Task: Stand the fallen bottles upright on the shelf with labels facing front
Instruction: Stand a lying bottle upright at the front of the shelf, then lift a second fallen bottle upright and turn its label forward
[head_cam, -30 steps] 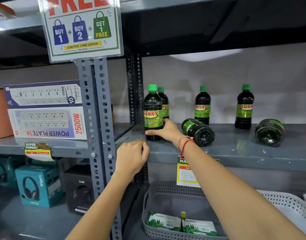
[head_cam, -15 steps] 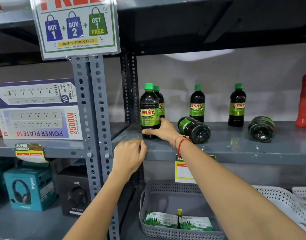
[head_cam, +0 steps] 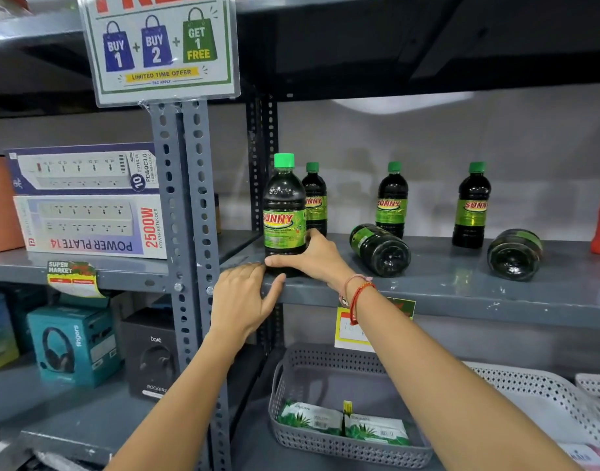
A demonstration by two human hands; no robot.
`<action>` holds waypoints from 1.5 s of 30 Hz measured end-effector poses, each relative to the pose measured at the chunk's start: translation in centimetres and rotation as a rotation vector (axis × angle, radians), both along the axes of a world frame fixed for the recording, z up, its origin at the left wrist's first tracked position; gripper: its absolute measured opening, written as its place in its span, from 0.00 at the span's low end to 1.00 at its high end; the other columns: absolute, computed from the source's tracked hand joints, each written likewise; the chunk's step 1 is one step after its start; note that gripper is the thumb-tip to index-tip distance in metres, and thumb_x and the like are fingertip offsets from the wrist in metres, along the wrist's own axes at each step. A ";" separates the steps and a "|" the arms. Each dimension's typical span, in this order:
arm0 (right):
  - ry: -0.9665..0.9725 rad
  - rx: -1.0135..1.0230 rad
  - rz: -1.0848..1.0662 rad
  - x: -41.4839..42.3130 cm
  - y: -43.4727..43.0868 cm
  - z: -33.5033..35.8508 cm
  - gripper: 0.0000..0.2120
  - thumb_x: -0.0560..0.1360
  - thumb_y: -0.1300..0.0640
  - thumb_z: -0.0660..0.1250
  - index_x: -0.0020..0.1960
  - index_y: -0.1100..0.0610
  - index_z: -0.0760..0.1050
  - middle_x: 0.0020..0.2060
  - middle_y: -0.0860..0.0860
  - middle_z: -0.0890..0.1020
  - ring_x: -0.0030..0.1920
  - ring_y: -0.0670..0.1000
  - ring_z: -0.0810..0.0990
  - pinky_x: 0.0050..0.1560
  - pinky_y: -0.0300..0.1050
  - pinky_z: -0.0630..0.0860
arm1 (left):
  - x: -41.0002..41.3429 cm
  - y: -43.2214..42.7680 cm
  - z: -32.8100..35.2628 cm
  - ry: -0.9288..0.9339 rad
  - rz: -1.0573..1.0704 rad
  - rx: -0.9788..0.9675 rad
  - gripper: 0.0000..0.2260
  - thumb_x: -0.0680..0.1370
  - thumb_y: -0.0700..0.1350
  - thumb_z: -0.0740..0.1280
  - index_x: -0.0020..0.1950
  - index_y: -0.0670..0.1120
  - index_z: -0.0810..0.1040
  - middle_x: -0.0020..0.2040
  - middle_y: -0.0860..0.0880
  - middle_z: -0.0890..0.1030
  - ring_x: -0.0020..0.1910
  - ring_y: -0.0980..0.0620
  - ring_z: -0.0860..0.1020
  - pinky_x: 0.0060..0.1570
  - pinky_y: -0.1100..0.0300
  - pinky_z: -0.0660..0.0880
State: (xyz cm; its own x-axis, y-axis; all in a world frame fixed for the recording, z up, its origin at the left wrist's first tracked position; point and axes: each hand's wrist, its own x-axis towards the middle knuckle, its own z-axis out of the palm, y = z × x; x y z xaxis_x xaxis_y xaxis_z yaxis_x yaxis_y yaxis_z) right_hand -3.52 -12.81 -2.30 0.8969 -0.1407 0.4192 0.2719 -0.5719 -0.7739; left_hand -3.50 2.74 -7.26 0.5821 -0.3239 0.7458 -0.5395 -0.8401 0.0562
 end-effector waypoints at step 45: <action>0.021 0.575 -0.223 -1.8 -13.3 4.0 0.16 0.58 0.54 0.77 0.42 0.55 0.76 0.42 0.56 0.84 0.39 0.56 0.83 0.39 0.45 0.79 | -2.0 -10.7 2.8 0.311 -0.220 0.203 0.19 0.80 0.53 0.52 0.61 0.43 0.73 0.64 0.43 0.77 0.61 0.41 0.75 0.56 0.47 0.73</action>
